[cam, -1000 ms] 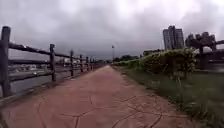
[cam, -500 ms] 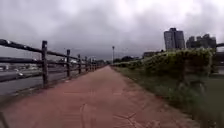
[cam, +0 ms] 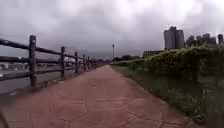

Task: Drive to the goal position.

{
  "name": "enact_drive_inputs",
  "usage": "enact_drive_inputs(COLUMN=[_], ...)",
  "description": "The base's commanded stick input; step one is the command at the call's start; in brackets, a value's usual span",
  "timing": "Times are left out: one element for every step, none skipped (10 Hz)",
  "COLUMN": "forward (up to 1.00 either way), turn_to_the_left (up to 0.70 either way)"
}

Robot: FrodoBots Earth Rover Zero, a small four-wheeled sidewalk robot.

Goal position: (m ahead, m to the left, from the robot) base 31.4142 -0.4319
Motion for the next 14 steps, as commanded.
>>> enact_drive_inputs(forward=[1.0, 1.0, 1.0, 1.0, 1.0, 1.0, 1.0, 1.0, 1.0, 1.0, 1.0, 1.0, 1.0, 1.0], turn_to_the_left=[0.4, 0.19, 0.0, 0.0, 0.0, 0.09, 0.4, 0.16, 0.0, 0.0, 0.0, 0.0, 0.0, 0.0])
